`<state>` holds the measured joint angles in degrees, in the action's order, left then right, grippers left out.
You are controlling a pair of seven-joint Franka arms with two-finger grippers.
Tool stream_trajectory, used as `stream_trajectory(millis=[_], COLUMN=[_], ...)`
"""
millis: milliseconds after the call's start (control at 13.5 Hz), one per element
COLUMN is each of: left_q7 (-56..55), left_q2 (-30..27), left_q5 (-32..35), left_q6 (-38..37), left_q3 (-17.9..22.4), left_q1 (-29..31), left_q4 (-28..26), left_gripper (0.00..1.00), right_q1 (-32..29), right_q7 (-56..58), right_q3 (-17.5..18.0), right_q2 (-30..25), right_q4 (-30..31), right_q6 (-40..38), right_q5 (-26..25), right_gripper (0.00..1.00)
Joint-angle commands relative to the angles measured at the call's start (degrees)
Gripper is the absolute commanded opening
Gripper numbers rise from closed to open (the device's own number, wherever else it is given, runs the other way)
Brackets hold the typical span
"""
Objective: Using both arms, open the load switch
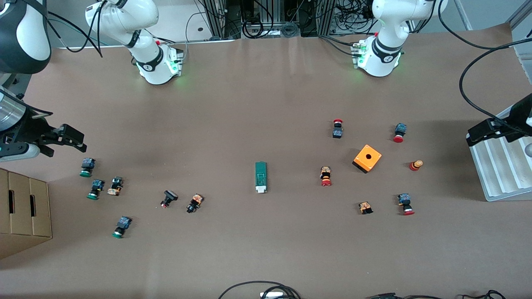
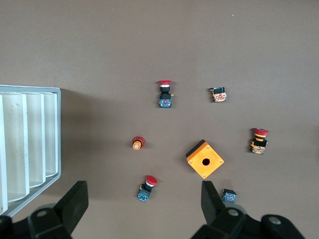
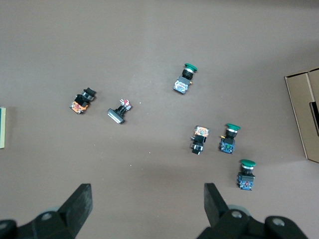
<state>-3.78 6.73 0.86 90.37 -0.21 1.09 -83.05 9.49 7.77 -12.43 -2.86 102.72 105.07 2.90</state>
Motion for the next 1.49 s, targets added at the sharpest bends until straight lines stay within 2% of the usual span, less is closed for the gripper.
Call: stream_trajectory(millis=[0,891,1411], left_q7=[0.79,0.79,0.79], left_q2=[-0.22,0.74,5.14], left_q5=[0.81,0.99,0.90], left_q6=[0.25,0.33,0.25], left_q3=[-0.32,-0.31,-0.49], left_q1=[0.23,0.14,-1.44], left_q4=[0.17,0.61,0.52], left_gripper=[1.00,1.00,1.00], right_q1=[-0.09,-0.09,0.17], right_q7=[-0.04,-0.47,-0.47], right_q3=[0.04,0.13,0.13], right_q2=[0.06,0.66,0.66], right_q4=[-0.07,-1.29,-1.38], right_q6=[0.91,0.92,1.10], right_q5=[-1.23,-0.97,-0.79], right_gripper=[1.00,1.00,1.00])
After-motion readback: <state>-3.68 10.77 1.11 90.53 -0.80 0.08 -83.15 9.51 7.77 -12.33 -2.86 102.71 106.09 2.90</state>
